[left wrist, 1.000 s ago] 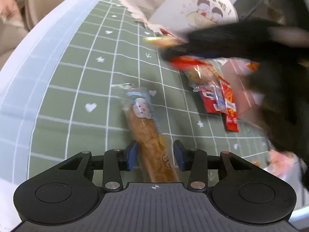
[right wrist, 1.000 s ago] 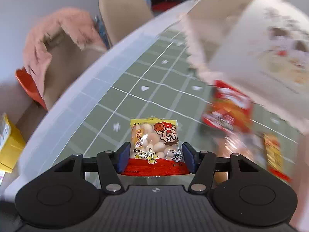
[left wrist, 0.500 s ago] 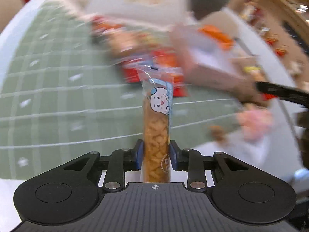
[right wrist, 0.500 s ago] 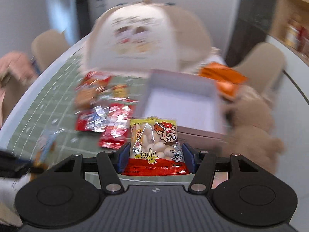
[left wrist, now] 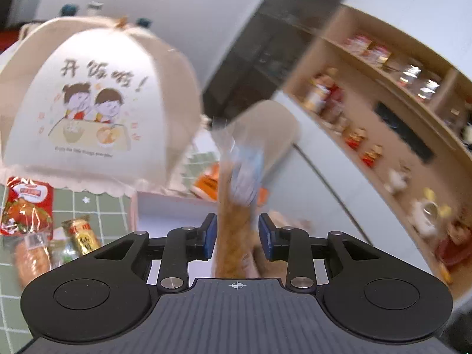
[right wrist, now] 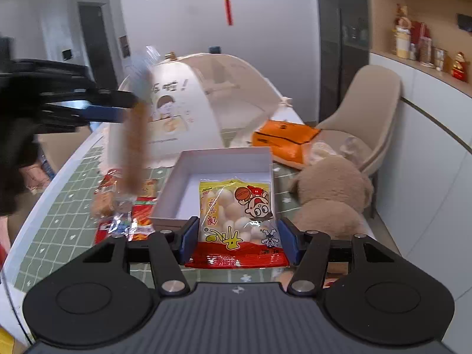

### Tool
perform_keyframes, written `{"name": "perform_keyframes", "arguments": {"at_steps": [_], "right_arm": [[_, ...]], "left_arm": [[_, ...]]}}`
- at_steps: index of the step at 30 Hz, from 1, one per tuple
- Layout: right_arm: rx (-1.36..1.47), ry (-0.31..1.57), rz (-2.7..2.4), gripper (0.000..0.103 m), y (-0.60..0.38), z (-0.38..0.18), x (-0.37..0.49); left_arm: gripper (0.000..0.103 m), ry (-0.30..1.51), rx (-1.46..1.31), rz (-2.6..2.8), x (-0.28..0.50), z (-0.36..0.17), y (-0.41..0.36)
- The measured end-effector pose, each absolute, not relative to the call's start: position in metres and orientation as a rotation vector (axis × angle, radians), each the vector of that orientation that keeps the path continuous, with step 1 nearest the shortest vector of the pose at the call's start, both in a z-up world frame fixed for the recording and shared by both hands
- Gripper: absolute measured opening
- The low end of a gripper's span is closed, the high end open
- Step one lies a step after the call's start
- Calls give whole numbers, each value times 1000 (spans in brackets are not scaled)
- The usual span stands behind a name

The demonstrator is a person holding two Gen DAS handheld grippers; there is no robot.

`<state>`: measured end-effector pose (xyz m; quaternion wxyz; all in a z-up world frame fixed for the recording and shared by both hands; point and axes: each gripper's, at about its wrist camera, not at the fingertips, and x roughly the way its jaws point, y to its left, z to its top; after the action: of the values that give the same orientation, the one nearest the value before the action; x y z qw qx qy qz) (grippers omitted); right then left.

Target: Organize snacks

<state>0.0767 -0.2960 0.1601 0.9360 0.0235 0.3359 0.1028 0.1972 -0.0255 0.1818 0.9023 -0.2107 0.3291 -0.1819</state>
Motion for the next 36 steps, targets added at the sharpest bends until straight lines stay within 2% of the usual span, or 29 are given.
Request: {"name": "perform_keyframes", "arguments": {"at_steps": [3, 7, 13, 17, 22, 30, 31, 33, 35, 36], "right_arm": [[32, 676, 185, 58, -301, 162, 78], [28, 646, 200, 58, -298, 169, 92], [15, 584, 270, 58, -264, 189, 167], [-14, 660, 363, 61, -233, 194, 236], [-41, 710, 357, 62, -212, 171, 260], [30, 845, 222, 63, -228, 101, 282], [25, 860, 192, 61, -228, 92, 285], [27, 899, 172, 51, -224, 73, 293], [29, 959, 165, 28, -217, 55, 299], [27, 992, 162, 24, -212, 47, 300]], "left_arm": [[34, 707, -425, -381, 197, 162, -27], [34, 751, -411, -361, 158, 146, -20], [34, 852, -442, -333, 96, 109, -10], [34, 896, -379, -325, 84, 112, 16], [34, 844, -409, -213, 77, 134, 62], [34, 814, -443, -129, 90, 130, 77], [34, 802, -450, -115, 95, 130, 80], [34, 786, -465, -78, 108, 125, 91], [34, 774, -466, -45, 123, 120, 102], [34, 763, -460, -29, 134, 116, 110]]}}
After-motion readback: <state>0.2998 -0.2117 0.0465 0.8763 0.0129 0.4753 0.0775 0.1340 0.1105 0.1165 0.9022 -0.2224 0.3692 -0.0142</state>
